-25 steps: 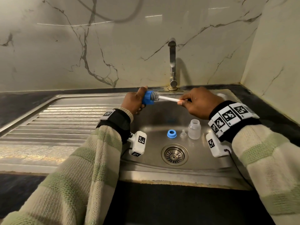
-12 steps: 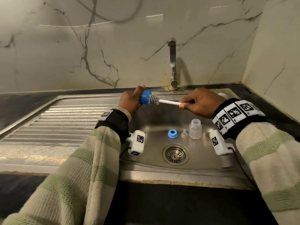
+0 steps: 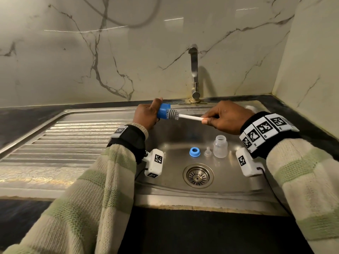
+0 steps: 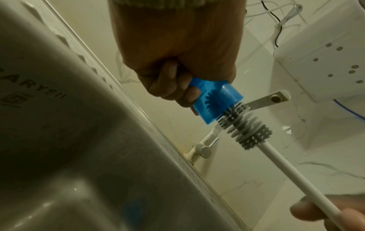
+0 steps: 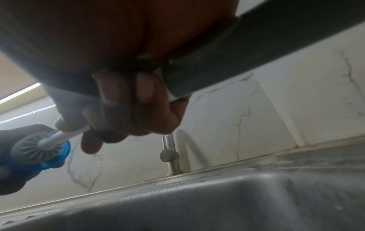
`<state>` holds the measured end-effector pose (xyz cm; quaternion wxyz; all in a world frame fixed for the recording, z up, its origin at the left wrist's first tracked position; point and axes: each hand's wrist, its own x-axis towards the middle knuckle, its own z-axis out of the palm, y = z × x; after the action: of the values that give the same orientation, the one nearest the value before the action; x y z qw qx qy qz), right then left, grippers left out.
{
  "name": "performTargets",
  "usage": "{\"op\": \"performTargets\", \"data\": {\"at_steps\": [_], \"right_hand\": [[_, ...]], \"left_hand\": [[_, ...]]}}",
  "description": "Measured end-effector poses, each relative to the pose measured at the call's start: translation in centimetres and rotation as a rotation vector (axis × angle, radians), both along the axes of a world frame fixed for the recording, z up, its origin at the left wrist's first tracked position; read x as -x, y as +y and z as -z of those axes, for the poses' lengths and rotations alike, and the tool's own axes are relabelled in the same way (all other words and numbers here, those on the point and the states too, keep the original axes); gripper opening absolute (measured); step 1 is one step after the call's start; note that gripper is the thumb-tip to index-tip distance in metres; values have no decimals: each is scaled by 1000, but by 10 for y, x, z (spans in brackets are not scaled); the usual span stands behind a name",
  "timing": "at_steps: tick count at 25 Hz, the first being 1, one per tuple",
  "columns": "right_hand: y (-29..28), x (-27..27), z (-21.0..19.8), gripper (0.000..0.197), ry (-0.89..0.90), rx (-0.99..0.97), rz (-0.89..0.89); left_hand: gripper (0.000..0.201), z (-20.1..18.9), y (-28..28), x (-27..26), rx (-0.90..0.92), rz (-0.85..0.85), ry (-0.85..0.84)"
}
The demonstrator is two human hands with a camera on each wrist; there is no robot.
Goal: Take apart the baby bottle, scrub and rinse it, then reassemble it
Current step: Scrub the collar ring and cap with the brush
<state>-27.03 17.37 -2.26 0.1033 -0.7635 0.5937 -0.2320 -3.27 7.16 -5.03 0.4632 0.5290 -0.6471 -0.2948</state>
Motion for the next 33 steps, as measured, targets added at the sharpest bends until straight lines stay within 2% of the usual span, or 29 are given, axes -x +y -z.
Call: {"op": "performTargets", "data": {"at_steps": [5,8,10,12,14,16,18,22,24,27,30,33], "right_hand": [[-2,6,-3,24,77,30,106],[-1,-1,-1,22,5,94,51],[0,-1,-1,22,-2,34,16],[0,8,-1,20,96,-53,69],[-2,17,-1,20,219,-83,181],[-5,20,-1,22,126,1,261],[-5,12,-2,24,-7,74,246],[2,-6,2,23,-94,-38,121],[3,-6,3,21,-113,-71,121],[1,-5,2,25,-55,-25,122],[1,-6,3,24,-123,-22,81],[0,-7,4,26,-108,2,100]], "left_hand": [[51,1,2,10,-96,33,80],[53,2,0,7,-80,-2,93],[55,5,-3,3,-46,-51,85],[56,8,-4,3,-30,-75,73],[52,11,-7,2,-53,-59,160],[53,12,-11,3,-87,5,261],[55,15,-14,5,-116,66,327],[35,15,-12,9,-107,115,380],[33,16,-12,9,-118,140,445],[43,13,-11,8,-141,178,556],[47,7,-8,8,-189,190,666],[46,2,-5,10,-238,173,686]]}}
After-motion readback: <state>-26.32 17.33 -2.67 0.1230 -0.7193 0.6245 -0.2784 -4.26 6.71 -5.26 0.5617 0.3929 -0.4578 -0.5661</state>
